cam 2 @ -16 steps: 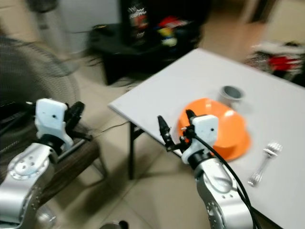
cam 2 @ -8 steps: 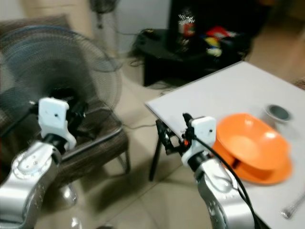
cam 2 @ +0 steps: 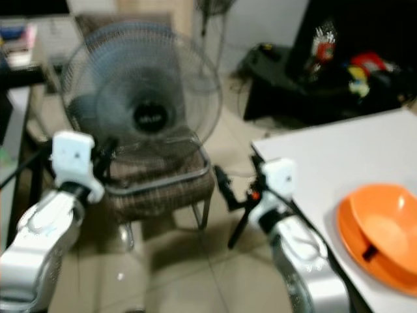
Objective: Setting the table
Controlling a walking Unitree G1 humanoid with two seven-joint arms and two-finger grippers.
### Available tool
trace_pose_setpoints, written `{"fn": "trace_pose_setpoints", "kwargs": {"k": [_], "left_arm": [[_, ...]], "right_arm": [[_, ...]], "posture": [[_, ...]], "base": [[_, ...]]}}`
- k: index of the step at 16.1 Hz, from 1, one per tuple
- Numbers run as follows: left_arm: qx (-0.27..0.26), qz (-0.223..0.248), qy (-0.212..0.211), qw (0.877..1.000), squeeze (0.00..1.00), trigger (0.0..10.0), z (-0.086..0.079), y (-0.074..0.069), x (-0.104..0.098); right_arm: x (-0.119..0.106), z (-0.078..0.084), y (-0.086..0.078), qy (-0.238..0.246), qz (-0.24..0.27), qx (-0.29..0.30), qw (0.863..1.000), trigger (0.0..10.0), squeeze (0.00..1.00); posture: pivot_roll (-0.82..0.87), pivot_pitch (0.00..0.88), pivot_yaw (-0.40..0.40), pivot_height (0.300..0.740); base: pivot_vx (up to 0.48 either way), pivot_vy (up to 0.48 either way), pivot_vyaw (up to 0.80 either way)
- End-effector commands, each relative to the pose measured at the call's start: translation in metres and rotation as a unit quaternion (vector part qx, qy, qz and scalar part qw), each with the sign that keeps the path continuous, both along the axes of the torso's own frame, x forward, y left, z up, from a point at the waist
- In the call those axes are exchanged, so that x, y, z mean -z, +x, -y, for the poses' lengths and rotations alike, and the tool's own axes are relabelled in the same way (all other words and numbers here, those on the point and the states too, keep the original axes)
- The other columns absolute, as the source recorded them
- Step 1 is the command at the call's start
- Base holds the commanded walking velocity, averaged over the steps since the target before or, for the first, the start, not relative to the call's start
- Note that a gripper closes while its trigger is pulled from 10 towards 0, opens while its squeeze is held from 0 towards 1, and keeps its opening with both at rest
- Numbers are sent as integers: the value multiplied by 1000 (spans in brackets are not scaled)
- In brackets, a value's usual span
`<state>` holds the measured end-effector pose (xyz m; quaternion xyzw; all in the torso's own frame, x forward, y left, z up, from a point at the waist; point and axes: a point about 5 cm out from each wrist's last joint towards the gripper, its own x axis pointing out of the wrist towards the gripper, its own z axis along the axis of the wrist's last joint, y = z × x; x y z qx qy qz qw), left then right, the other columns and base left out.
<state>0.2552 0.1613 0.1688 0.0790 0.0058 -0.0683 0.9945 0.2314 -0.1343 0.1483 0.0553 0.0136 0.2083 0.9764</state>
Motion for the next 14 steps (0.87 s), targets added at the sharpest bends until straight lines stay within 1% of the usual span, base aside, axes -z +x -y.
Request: {"fn": "trace_pose_setpoints", "kwargs": {"k": [1, 3, 6, 8, 12, 14], "left_arm": [[4, 10, 4, 1000, 0, 10000, 3, 0, -4], [3, 19, 8, 1000, 0, 10000, 2, 1, -7], [0, 25, 2, 1000, 0, 10000, 2, 1, -8], [0, 30, 1, 1000, 0, 10000, 3, 2, -10], [-11, 35, 7, 999, 0, 10000, -1, 2, -9], [7, 36, 10, 999, 0, 10000, 1, 1, -10]], "right_arm": [[-1, 4, 2, 1, 0, 8, 1000, 10000, 1000], [-1, 4, 4, 8, -2, 8, 1000, 10000, 1000], [0, 5, 4, 22, -10, 10, 1000, 10000, 1000], [0, 5, 5, 26, -13, 8, 1000, 10000, 1000], [1, 5, 5, 28, -17, 4, 999, 10000, 1000], [4, 6, 3, 37, -24, 11, 999, 10000, 1000]], "posture": [[77, 0, -73, 740], [82, 0, -75, 740], [83, 0, -79, 740], [83, 0, -79, 740], [85, 0, -79, 740], [95, 0, -73, 740]], "base": [[0, 0, 800], [0, 0, 800], [0, 0, 800], [0, 0, 800], [0, 0, 800], [0, 0, 800]]}}
